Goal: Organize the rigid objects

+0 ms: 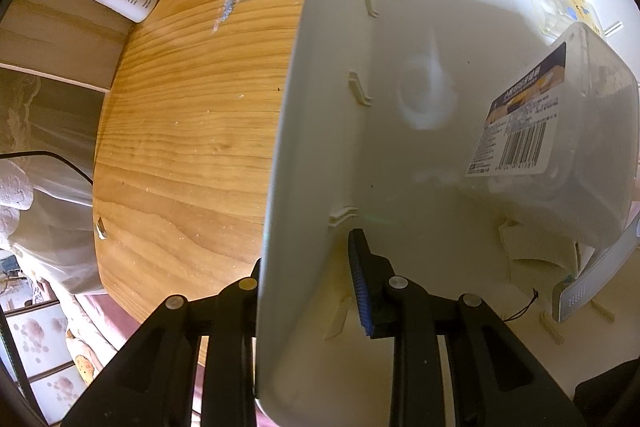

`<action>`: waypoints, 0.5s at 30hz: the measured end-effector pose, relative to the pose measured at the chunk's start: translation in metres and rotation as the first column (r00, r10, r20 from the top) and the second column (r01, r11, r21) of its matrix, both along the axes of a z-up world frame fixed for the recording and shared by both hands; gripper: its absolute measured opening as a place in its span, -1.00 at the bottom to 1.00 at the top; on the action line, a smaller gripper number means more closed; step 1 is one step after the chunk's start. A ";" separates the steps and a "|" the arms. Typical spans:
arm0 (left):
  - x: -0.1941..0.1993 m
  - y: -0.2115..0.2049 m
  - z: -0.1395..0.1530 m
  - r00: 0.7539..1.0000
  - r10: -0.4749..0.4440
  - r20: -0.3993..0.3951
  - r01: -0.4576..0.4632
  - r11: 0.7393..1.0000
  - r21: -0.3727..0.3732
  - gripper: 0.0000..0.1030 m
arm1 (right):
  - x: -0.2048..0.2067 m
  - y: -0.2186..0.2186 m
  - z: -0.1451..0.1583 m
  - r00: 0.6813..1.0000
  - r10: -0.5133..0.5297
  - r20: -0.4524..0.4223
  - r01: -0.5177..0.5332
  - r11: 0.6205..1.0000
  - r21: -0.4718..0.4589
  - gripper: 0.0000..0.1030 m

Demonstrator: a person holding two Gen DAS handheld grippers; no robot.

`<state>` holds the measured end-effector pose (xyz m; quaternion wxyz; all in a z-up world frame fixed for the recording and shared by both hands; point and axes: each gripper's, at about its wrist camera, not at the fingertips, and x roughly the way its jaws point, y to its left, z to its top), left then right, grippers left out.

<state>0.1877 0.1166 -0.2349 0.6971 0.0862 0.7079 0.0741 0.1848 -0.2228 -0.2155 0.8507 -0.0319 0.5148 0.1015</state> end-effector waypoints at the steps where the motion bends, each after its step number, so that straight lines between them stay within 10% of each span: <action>1: 0.000 0.000 0.000 1.000 0.000 0.000 0.000 1.000 0.000 -0.43 | 0.000 0.000 0.000 1.000 0.000 0.000 0.000 1.000 -0.001 0.01; 15: 0.000 -0.005 0.001 1.000 -0.015 0.003 0.015 1.000 -0.001 -0.43 | -0.002 -0.001 0.001 1.000 -0.003 -0.026 0.002 1.000 -0.012 0.00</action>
